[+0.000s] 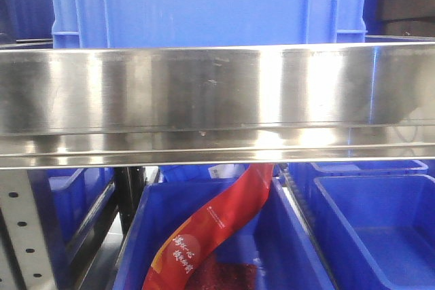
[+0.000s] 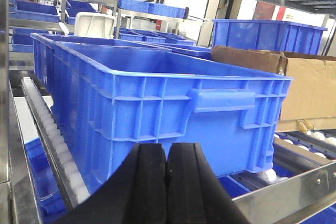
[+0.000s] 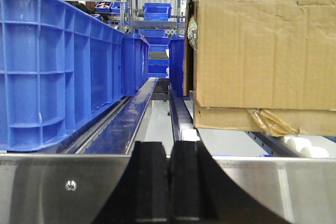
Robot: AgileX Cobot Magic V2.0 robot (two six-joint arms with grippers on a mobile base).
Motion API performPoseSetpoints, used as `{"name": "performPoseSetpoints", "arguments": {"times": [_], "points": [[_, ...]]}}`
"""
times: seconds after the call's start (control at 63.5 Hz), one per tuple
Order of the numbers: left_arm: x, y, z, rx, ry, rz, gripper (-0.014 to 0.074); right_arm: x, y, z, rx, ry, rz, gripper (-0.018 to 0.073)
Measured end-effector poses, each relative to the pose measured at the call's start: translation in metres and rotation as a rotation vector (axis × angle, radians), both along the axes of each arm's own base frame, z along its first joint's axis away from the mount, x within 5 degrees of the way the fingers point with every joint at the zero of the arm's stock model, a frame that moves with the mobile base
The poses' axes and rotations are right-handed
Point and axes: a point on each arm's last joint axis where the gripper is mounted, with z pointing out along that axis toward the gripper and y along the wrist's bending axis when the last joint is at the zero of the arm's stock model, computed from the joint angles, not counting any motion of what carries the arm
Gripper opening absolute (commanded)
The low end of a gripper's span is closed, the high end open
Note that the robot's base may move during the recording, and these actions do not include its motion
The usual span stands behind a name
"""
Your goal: Grab block from conveyor and place in blue bin
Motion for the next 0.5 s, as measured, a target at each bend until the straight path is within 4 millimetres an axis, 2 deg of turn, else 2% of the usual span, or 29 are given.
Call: {"name": "performPoseSetpoints", "arguments": {"times": [0.504], "points": [[0.0000,0.0000,0.0000,0.000,0.000,0.000,-0.0111,0.0002,0.0003,-0.0019,-0.002,0.021,0.003,-0.0168]]}}
